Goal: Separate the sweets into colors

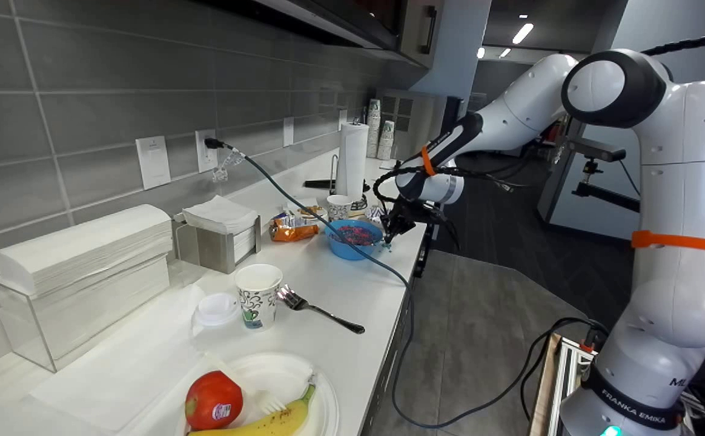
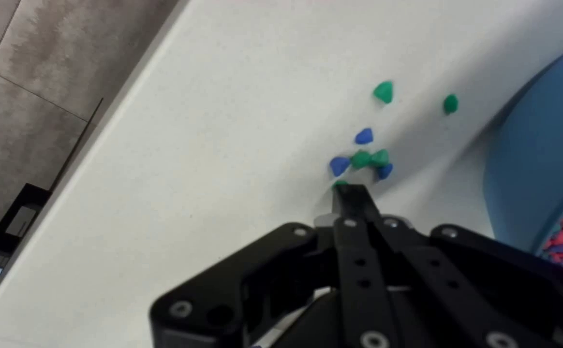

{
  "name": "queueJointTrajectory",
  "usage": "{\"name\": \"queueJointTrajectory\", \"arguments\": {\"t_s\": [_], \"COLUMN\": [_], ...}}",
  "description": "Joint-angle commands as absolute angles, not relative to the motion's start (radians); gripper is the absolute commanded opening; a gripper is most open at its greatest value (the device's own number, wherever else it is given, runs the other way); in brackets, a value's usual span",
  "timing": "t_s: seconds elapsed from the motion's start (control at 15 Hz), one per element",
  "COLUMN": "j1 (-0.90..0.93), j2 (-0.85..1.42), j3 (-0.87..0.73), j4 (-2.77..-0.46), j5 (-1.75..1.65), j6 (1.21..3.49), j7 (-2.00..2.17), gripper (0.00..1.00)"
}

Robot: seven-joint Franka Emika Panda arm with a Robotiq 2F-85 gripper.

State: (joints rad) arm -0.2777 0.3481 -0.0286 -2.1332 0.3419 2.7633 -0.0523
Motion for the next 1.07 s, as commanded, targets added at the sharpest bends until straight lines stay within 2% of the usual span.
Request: {"name": "queueJointTrajectory", "arguments": {"t_s": [0.0,0.33,0.67,1.0], "j1": [-0.284,-0.304,-0.372,-0.439], "j2": [0.357,0.363,0.384,0.38], "j3": [-0.02,0.009,0.112,0.178], "j4": [-2.148,-2.144,-2.139,-2.14], "j5": [0.367,0.405,0.52,0.602], "j6": [2.8,2.816,2.893,2.851], "j7": [-0.081,-0.128,-0.273,-0.363], "gripper": [0.0,0.0,0.0,0.0]}}
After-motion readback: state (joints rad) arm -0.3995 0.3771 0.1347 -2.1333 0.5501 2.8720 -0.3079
